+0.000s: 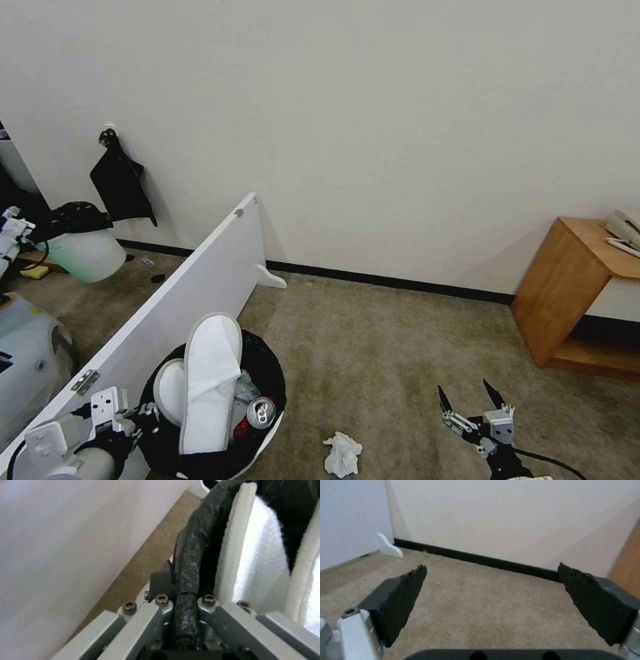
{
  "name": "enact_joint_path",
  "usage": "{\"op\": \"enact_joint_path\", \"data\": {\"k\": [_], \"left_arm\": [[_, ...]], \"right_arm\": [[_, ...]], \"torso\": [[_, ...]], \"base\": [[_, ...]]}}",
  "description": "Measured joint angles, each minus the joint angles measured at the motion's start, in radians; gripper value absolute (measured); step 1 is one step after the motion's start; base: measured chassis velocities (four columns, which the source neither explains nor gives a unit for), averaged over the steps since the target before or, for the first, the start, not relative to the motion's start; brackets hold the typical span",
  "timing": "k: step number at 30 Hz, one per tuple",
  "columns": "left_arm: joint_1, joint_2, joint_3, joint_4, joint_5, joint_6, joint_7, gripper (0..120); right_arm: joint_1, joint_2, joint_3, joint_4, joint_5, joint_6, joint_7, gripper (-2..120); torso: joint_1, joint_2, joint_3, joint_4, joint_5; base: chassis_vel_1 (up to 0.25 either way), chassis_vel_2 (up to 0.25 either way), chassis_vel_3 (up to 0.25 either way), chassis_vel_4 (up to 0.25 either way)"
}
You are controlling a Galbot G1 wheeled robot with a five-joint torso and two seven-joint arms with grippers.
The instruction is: Pick up the trash bin, then pick up the garbage from the floor and place it into the trash bin.
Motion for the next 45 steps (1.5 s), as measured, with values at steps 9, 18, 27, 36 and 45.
{"op": "enact_joint_path", "data": {"k": [9, 18, 27, 36, 45], "left_arm": [[0.012, 0.003, -0.004, -0.007, -0.006, 0.004, -0.006, 2], [0.013, 0.006, -0.013, -0.01, -0.011, 0.005, -0.009, 2], [0.019, 0.012, -0.022, -0.016, -0.016, 0.007, -0.011, 2], [0.02, 0.018, -0.022, -0.018, -0.015, 0.009, -0.014, 2], [0.023, 0.017, -0.027, -0.021, -0.015, 0.009, -0.015, 2]], "right_arm": [[-0.008, -0.062, -0.057, -0.005, 0.031, -0.104, 0.012, 100], [-0.007, -0.186, -0.174, 0.02, 0.173, -0.399, 0.177, 100], [0.047, -0.248, -0.28, -0.002, 0.331, -0.545, 0.236, 100], [0.143, -0.299, -0.359, 0.015, 0.569, -0.817, 0.367, 100], [0.194, -0.271, -0.426, -0.017, 0.545, -0.832, 0.378, 100]], "torso": [[0.0, 0.0, 0.0, 0.0, 0.0001], [0.0, 0.0, 0.0, 0.0002, 0.0001], [0.0, 0.0, 0.0, 0.0001, 0.0001], [0.0, 0.0, 0.0, 0.0002, 0.0], [0.0, 0.0, 0.0, 0.0001, 0.0]], "base": [[0.0, 0.0, 0.0, 0.0], [0.0, 0.0, 0.0, 0.0], [0.0, 0.0, 0.0, 0.0], [0.0, 0.0, 0.0, 0.0], [0.0, 0.0, 0.0, 0.0]]}}
